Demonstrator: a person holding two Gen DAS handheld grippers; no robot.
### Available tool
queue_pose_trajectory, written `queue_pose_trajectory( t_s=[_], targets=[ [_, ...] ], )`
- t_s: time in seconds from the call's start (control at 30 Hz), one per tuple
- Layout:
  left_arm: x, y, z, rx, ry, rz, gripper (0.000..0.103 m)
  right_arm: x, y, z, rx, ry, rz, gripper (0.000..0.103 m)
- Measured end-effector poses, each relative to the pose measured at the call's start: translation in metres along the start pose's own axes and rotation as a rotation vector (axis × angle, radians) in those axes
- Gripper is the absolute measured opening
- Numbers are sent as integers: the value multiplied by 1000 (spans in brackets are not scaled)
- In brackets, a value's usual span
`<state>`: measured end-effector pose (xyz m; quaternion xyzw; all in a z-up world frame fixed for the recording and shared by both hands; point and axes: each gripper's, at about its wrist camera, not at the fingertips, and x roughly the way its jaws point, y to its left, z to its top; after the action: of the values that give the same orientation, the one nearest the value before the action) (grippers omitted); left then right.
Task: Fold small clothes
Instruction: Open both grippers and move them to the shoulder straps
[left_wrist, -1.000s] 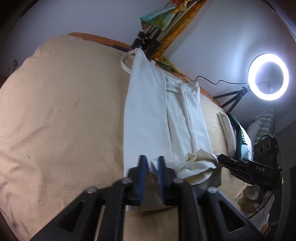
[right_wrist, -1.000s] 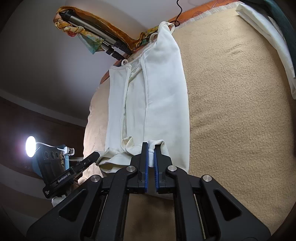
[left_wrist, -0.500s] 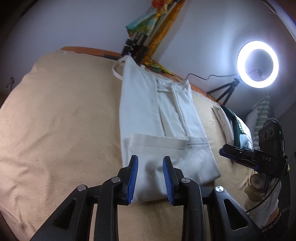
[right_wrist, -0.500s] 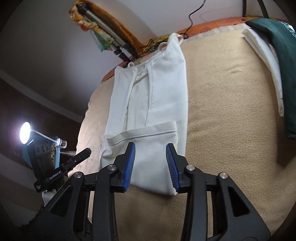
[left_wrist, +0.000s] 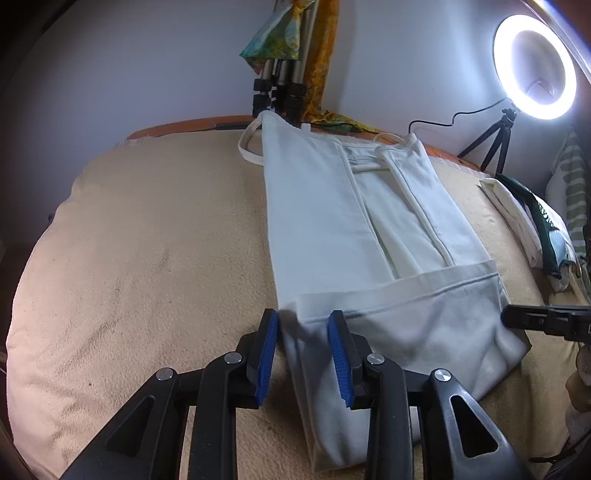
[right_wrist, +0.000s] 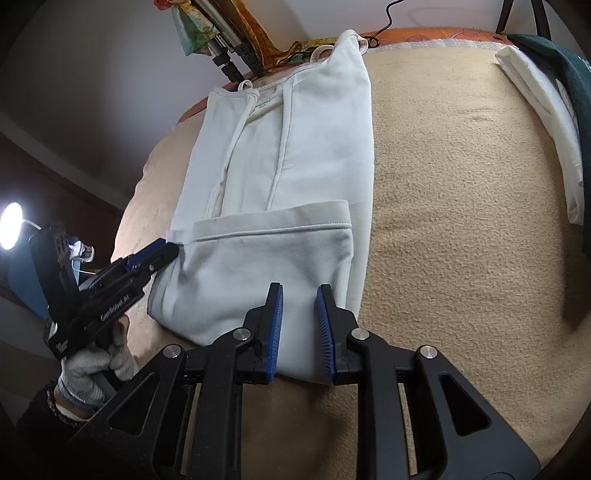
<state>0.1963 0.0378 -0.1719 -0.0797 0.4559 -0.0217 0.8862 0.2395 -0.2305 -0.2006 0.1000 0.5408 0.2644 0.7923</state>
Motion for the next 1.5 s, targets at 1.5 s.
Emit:
queue_pose_trajectory(
  t_s=[1.5],
  targets=[
    [104,57,156,-165,-46,-68,49,55,-19,196,-215,-108,-61,28]
  ],
)
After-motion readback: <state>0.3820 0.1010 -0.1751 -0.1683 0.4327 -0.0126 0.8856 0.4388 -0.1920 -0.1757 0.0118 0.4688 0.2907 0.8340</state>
